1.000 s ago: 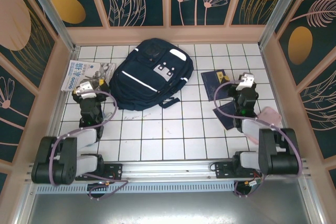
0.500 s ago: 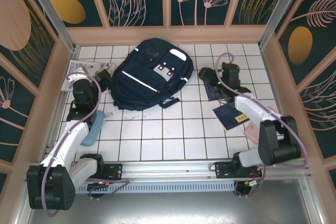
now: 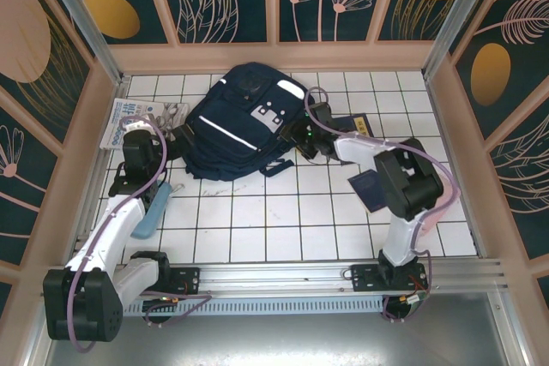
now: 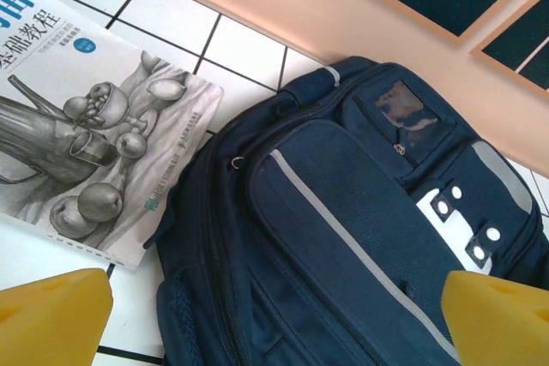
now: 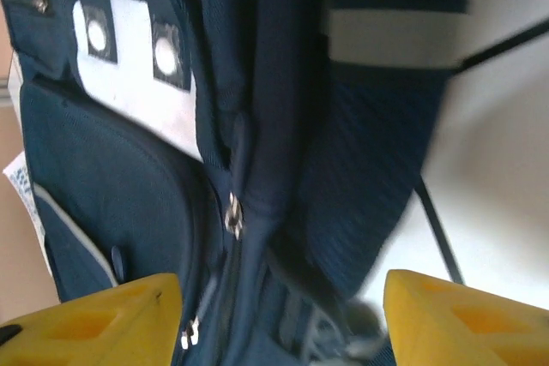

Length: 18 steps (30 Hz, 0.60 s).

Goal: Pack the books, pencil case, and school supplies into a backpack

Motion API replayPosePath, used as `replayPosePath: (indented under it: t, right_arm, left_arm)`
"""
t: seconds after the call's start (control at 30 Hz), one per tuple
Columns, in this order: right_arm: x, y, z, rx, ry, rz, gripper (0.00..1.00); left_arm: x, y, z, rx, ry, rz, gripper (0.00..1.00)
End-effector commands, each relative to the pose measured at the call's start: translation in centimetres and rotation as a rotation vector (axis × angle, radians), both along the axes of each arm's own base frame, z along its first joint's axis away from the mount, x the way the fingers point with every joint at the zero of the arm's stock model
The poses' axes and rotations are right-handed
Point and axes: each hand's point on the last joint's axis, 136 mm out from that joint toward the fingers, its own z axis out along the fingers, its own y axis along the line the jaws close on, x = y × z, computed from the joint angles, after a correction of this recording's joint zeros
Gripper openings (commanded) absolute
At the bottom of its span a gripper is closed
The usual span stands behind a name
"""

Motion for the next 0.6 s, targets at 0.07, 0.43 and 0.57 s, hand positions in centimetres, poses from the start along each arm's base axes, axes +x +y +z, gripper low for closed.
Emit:
replayPosePath:
  t: [0.07, 0.43, 0.57]
  right_arm:
    - [1.9, -0.6, -1.9, -0.070, 0.039, -0.058, 0.55]
    - [5.4, -6.5, -2.3, -0.224, -0.066, -0.081, 0.03]
    - [8.6, -10.6, -1.1, -0.295, -0.151, -0.065, 0.02]
  left_arm:
    - [0.0, -1.0, 1.0, 0.006, 0.001, -0.062, 0.98]
    - [0.6, -3.8, 1.0, -0.021, 0.029, -0.215, 0.98]
    - [1.0, -5.5, 1.0, -0.012, 0.048, -0.273, 0.99]
